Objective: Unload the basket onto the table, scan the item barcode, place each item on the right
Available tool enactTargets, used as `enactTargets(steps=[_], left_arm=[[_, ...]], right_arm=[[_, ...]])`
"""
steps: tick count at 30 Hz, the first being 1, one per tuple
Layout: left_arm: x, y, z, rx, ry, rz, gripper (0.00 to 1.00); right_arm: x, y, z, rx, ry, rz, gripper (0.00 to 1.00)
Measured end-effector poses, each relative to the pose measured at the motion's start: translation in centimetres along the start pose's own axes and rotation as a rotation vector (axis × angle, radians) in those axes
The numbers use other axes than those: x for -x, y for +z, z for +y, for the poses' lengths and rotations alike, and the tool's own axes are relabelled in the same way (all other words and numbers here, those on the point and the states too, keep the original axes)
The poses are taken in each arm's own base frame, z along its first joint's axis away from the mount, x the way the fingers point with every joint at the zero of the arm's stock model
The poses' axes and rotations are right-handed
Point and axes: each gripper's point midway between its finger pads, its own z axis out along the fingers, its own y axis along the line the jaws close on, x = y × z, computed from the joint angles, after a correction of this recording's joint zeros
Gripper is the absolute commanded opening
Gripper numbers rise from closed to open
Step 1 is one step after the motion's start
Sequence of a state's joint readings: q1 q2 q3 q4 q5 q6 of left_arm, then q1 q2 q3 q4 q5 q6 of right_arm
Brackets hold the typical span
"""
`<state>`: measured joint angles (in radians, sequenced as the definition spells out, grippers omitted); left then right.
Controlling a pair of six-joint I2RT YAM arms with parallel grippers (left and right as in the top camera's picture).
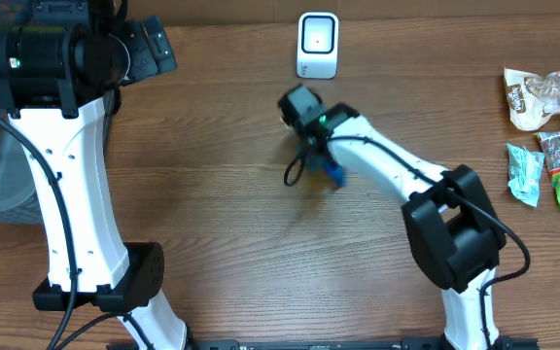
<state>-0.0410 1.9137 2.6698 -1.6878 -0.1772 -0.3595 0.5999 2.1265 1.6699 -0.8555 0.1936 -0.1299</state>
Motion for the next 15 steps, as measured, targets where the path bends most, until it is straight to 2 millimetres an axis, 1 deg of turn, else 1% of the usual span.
enactTargets(steps=[2, 3, 5, 7, 9, 10, 12, 14, 15], left_arm=[[0.0, 0.0, 0.0, 0.0, 0.0, 0.0, 1.0], [0.0, 0.0, 0.0, 0.0, 0.0, 0.0, 1.0], [0.0, 0.0, 0.0, 0.0, 0.0, 0.0, 1.0], [0.0, 0.0, 0.0, 0.0, 0.0, 0.0, 1.0], [0.0, 0.0, 0.0, 0.0, 0.0, 0.0, 1.0], [0.0, 0.0, 0.0, 0.0, 0.0, 0.0, 1.0], [0.0, 0.0, 0.0, 0.0, 0.0, 0.0, 1.0], [0.0, 0.0, 0.0, 0.0, 0.0, 0.0, 1.0], [0.0, 0.0, 0.0, 0.0, 0.0, 0.0, 1.0]], right_arm=[[2.7, -1.7, 0.3, 0.121, 0.058, -0.08, 0.04], [4.3, -3.0, 0.0, 0.189, 0.099, -0.132, 0.04], [6.3, -4.9, -1.0, 0.287, 0.168, -0.212, 0.04], [7.4, -6.6, -2.4, 0.38, 0.234, -0.271, 0.04], [7.7, -7.7, -3.7, 0.465, 0.292, -0.301, 0.04], [7.5, -7.8, -4.5, 0.497, 0.322, -0.301, 0.13], [6.4, -7.8, -5.4, 0.538, 0.377, -0.264, 0.32], [5.5, -7.7, -5.4, 0.555, 0.403, -0.224, 0.45], [5.2, -7.6, -5.1, 0.558, 0.403, -0.207, 0.51]])
